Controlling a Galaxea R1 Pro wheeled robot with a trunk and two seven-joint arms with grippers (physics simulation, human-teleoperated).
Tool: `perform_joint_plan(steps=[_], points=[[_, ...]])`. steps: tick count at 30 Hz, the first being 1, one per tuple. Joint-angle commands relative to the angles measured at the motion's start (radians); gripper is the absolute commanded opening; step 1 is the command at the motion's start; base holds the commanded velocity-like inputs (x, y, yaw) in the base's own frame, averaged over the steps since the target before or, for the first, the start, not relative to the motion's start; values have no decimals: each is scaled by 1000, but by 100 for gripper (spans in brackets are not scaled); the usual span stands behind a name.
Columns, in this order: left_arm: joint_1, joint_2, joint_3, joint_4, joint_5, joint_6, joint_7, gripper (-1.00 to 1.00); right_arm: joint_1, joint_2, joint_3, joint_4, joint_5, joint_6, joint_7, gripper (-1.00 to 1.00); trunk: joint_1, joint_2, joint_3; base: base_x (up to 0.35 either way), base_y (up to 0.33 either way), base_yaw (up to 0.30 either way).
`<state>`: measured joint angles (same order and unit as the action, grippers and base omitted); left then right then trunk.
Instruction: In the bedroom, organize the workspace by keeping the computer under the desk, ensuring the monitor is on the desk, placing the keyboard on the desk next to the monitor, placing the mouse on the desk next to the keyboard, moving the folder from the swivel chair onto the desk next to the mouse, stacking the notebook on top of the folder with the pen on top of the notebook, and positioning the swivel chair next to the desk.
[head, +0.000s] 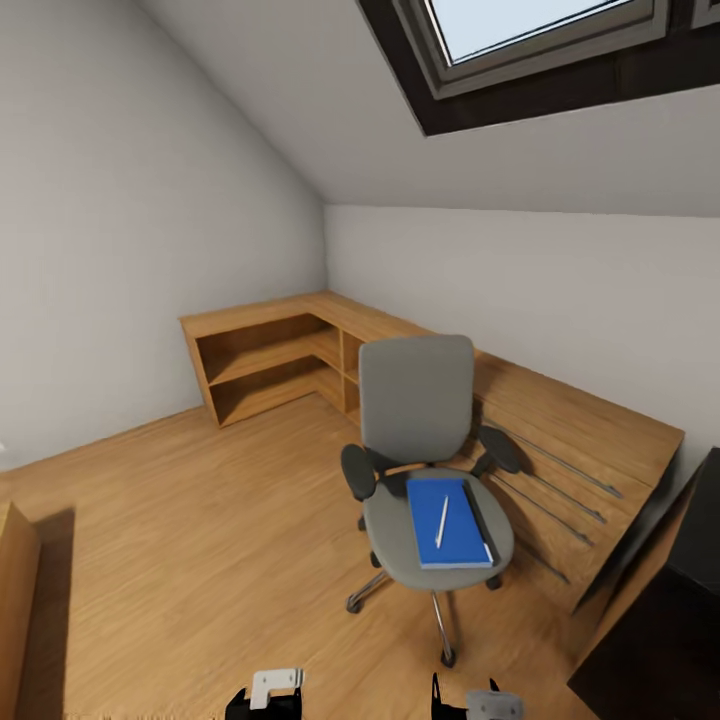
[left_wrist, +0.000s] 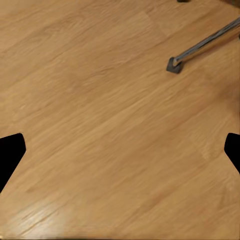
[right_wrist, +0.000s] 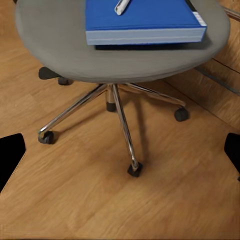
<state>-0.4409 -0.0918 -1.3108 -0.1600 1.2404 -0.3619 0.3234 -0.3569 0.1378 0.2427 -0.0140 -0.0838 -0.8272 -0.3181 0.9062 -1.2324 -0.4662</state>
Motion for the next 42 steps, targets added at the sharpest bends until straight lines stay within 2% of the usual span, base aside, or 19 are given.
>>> perform_joint_plan(steps=[1, 15, 16, 17, 19, 20, 21, 22, 23, 24, 25, 27, 29, 31, 33, 36, 38, 39, 42], points=[[-1, 0, -8, -1, 5, -2, 6, 100, 0, 0, 9, 1, -8, -3, -2, 100, 0, -1, -1, 0, 0, 287], [-1, -6, -8, -10, 0, -3, 6, 100, -1, -2, 18, -13, -8, -3, 5, 100, 0, -1, -1, 0, 0, 231], [-1, -6, -7, -26, -2, -3, 7, 100, -2, -4, 20, -37, -8, 0, 6, 100, 0, -1, -1, 0, 0, 16], [-1, -2, -4, -87, -3, -3, 6, 100, -5, -11, 18, -114, -13, 20, 1, 100, 0, -1, -1, 0, 0, 7], [-1, 6, 3, -152, -3, 0, 14, 100, -10, -30, 16, -185, -16, 80, -1, 100, 0, -1, -1, 0, 0, 4], [-2, 14, 7, -198, -4, 5, 33, 100, -13, -49, 15, -234, -18, 153, 0, 100, 0, -1, -1, 0, 0, 2], [-22, 29, 13, -344, -6, 43, 144, 100, -43, -89, 12, -376, -21, 405, 3, 100, 0, -1, -1, 0, 0, 0], [-27, 31, 14, -380, -7, 57, 176, 100, -52, -94, 10, -404, -22, 455, 3, 100, 0, -1, -1, 0, 0, 0], [-35, 36, 17, -454, -8, 89, 249, 100, -71, -101, 3, -455, -22, 546, 3, 100, 0, -1, -1, 0, 0, 0], [-38, 41, 20, -493, -10, 107, 287, 100, -81, -104, -3, -476, -23, 587, 4, 100, 0, -1, -1, 0, 0, 0], [-41, 51, 28, -573, -13, 142, 365, 100, -101, -108, -25, -508, -23, 659, 3, 100, 0, -1, -1, 0, 0, 0], [-46, 77, 50, -718, -19, 208, 484, 100, -137, -112, -97, -539, -26, 766, 5, 100, 0, -1, -1, 0, 0, 0], [-47, 115, 73, -806, -20, 251, 535, 100, -158, -112, -177, -543, -29, 822, 10, 100, 0, -1, -1, 0, 0, 0], [-48, 147, 86, -838, -20, 266, 553, 100, -165, -113, -220, -526, -31, 836, 11, 100, 0, -1, -1, 0, 0, 0], [-48, 169, 91, -853, -20, 270, 559, 100, -168, -113, -237, -512, -32, 839, 11, 100, 0, -1, -1, 0, 0, 0], [-48, 227, 96, -897, -19, 276, 568, 100, -171, -112, -258, -493, -33, 841, 11, 100, 0, -1, -1, 0, 0, 0], [-48, 249, 97, -921, -18, 277, 570, 100, -171, -112, -261, -490, -32, 839, 11, 100, 0, -1, -1, 0, 0, 0], [-48, 275, 96, -957, -18, 278, 571, 100, -172, -111, -263, -489, -32, 832, 11, 100, 0, -1, -1, 0, 0, 0], [-48, 293, 92, -987, -16, 280, 572, 100, -172, -112, -264, -486, -30, 804, 12, 100, 0, -1, -1, 117, 0, 0]])
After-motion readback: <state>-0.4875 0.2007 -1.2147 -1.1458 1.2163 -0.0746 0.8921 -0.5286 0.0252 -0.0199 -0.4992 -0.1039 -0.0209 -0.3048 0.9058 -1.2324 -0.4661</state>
